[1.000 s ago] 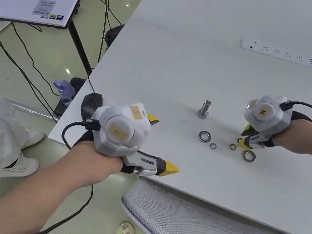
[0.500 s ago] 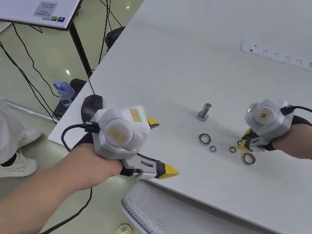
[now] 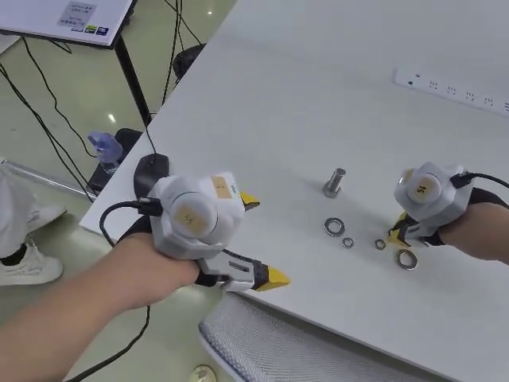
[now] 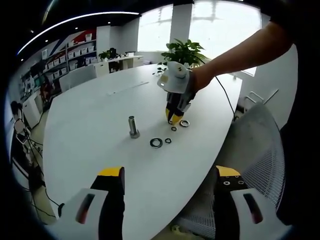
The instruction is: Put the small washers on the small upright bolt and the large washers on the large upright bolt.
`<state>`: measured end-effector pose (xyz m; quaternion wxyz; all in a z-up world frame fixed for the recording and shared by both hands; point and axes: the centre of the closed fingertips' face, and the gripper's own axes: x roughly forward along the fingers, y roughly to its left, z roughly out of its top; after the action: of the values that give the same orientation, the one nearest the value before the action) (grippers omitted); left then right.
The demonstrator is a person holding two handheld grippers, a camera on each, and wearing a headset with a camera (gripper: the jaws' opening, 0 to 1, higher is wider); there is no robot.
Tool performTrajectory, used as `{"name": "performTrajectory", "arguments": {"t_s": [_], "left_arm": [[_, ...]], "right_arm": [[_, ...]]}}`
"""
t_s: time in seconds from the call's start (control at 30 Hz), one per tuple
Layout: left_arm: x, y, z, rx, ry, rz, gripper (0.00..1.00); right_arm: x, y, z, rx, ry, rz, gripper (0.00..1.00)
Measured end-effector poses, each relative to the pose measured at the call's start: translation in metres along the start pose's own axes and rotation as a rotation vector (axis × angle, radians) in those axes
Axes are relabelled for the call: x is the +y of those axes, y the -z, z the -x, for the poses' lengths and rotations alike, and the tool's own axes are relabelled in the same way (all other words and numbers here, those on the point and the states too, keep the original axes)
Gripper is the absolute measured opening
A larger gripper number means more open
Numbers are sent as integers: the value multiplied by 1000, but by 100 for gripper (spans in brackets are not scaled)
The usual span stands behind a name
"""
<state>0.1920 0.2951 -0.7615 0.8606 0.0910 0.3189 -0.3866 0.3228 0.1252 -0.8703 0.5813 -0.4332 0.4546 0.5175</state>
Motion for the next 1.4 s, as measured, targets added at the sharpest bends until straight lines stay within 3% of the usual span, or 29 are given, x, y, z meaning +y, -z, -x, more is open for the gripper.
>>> {"name": "performTrajectory", "arguments": {"t_s": [0.23,0.5,0.9,1.2,1.4], "left_arm": [[-1,-1,1,6,1,-4,71],[2,-5,-2,-8,-4,6,71],[10,-15,-12,-20,-23,-12,79],[13,-25,-16,-47,-32,-10,87],[14,-24,-20,-37,-22,9,94]], "right_arm": [[-2,0,3,-35,-3,-44,12],[2,7,15,-25,-16,-61,12],[2,37,40,-26,5,-105,12],[-8,62,56,-30,26,-150,12],[-19,71,63,-34,37,-169,12]]}}
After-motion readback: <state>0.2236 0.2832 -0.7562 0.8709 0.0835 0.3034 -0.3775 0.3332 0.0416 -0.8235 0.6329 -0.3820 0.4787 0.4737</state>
